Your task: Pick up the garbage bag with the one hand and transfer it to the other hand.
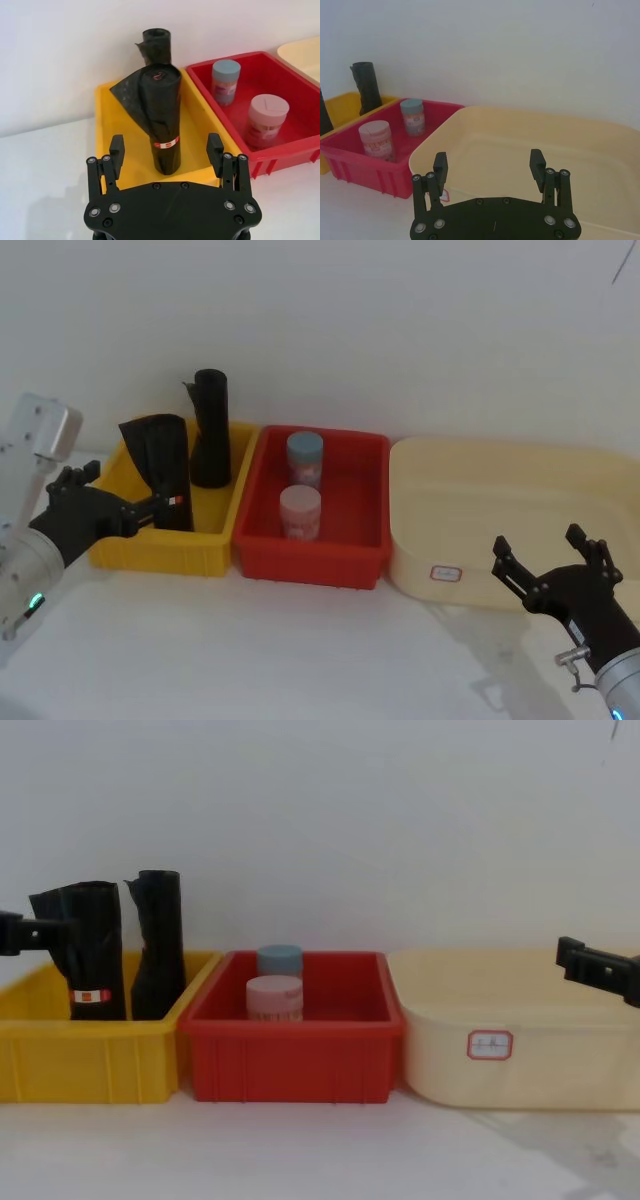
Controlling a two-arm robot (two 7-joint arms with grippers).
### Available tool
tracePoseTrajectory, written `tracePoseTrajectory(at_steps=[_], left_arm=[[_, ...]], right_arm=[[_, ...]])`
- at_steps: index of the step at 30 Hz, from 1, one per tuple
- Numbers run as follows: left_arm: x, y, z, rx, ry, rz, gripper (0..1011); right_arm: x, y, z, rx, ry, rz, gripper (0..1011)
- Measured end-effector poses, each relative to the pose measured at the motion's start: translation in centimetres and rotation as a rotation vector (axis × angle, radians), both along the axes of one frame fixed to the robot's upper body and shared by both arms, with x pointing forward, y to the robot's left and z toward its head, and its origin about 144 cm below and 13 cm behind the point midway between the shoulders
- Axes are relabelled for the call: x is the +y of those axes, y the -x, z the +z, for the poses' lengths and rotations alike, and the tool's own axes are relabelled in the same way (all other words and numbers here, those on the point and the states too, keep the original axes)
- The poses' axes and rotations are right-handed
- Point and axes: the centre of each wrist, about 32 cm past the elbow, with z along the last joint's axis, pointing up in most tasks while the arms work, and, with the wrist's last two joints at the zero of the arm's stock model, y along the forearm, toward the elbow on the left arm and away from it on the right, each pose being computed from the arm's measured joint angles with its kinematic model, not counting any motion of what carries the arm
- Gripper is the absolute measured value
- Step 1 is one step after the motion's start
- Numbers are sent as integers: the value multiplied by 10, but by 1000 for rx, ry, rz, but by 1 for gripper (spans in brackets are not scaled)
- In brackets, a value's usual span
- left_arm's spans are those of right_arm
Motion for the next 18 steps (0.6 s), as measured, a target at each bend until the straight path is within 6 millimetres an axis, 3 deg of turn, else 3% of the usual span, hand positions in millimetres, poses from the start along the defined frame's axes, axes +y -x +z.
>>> tracePoseTrajectory(at_steps=[18], left_arm=[[6,-20,-3,77,33,2,1000]], right_arm=[[0,0,0,0,0,0,1001]])
